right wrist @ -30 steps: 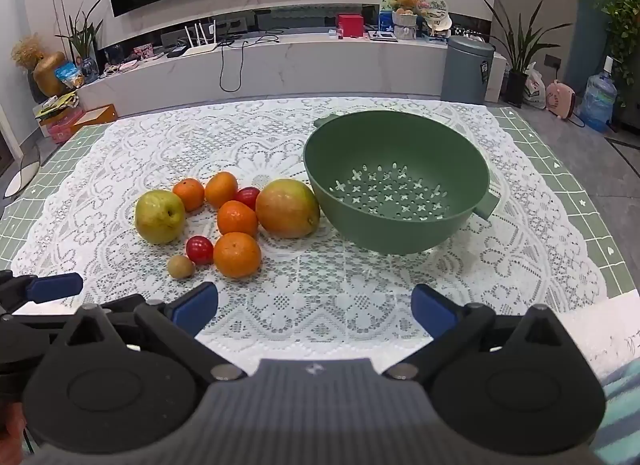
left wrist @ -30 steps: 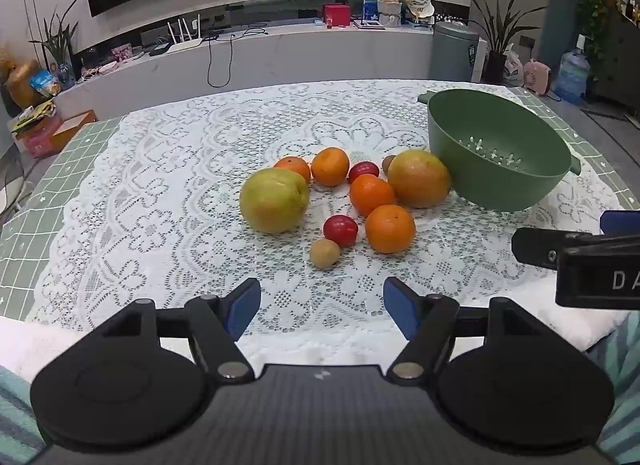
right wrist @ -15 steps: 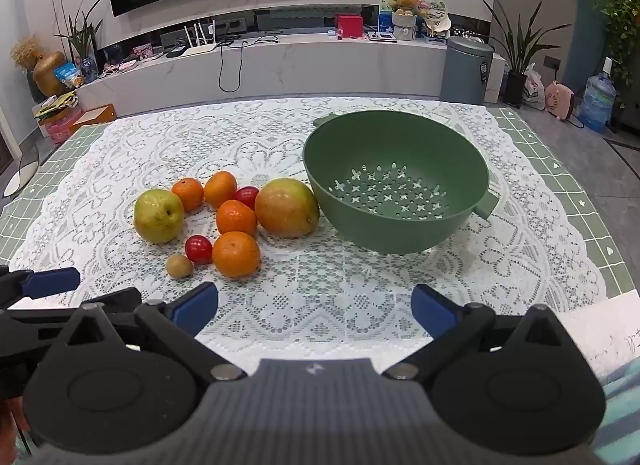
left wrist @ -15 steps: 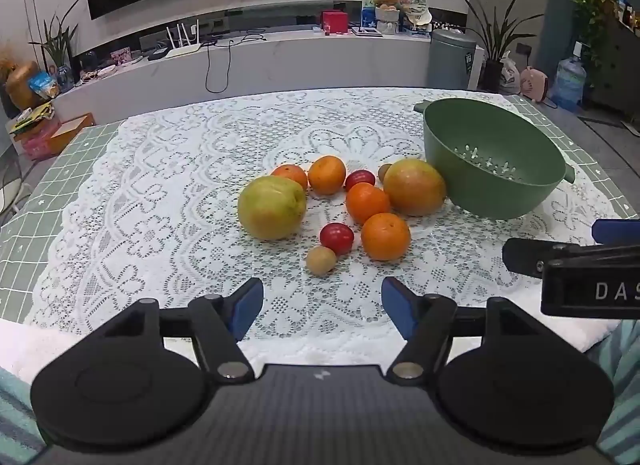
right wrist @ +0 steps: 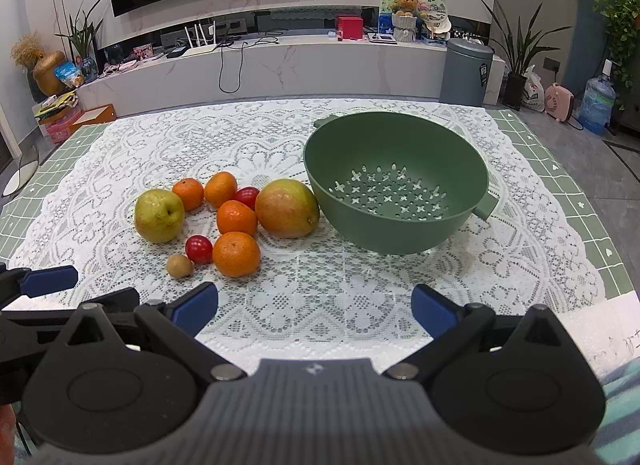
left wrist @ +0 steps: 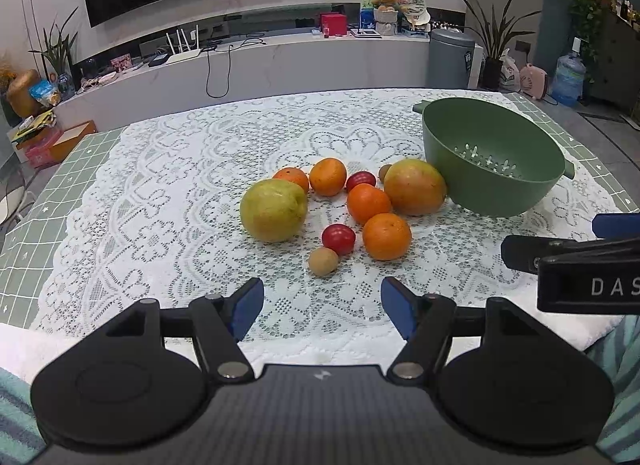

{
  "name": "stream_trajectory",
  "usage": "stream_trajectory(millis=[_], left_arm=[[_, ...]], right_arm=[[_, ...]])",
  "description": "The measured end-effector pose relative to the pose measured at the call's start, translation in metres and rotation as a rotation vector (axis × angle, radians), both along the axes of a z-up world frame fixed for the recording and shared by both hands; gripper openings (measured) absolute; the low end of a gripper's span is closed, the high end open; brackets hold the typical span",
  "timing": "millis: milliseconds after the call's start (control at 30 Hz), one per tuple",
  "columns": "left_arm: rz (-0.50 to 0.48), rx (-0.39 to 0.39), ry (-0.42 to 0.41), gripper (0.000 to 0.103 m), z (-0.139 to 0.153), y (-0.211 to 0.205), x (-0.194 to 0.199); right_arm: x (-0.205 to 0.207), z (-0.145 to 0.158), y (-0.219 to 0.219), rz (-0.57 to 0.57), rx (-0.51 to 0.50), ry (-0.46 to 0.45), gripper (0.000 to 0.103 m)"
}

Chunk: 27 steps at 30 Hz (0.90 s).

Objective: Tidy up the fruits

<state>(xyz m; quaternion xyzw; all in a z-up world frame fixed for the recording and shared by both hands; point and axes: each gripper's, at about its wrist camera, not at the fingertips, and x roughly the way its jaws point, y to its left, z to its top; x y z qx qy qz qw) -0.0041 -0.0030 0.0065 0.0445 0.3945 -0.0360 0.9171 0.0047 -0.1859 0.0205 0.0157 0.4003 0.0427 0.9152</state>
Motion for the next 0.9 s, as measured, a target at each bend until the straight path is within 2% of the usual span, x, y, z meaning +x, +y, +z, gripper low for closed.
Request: stream_trajectory(millis=[900], left_arm=[[-0.003,-0.002,0.003,0.079,0.0002,0.0002,-0.0015]], right_arm=[[-0.0017,0.0008,0.0029,0.004,-0.01,0.0,0.099]])
